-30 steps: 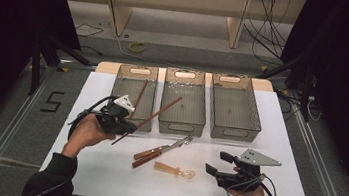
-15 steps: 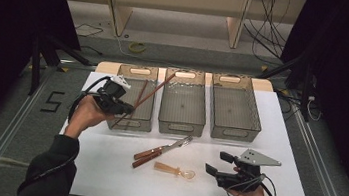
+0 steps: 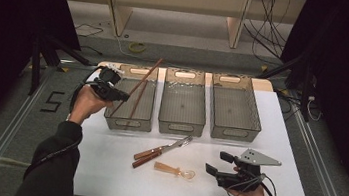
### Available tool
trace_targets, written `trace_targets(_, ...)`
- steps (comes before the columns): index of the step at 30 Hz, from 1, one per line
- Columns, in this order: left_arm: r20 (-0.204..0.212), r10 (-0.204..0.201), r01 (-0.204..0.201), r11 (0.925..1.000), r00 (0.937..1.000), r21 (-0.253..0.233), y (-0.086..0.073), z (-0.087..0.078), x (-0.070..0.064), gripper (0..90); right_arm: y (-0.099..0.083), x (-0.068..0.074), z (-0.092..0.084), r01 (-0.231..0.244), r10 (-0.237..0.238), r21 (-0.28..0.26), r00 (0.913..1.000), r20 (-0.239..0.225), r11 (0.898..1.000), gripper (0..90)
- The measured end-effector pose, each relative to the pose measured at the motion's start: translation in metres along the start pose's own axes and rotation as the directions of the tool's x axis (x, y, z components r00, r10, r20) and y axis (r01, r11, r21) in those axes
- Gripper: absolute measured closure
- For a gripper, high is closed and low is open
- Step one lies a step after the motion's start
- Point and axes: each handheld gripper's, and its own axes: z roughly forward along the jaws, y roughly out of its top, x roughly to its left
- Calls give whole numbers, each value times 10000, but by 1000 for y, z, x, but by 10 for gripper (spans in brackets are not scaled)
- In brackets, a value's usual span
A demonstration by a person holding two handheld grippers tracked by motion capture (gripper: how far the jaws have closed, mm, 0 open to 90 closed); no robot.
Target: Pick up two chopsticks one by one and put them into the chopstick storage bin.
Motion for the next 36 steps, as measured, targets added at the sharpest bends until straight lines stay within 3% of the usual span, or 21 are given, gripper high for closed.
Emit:
trace_targets(8,-382,-477,474,9988,9981,-102,3,4,13,843,0,0,0,-5,5,1,10000,-9,10000,275)
trace_targets(18,-490,-949,951,9955,9943,19,-6,17,24,843,0,0,0,-30,30,6,10000,-17,10000,275)
trace_targets(26,-516,-1272,1269,9919,9905,-90,-10,24,26,843,0,0,0,-35,35,2,10000,-26,10000,274)
trace_targets(36,-504,-1387,1390,9903,9890,23,-10,31,23,843,0,0,0,-29,29,-11,10000,-34,10000,274)
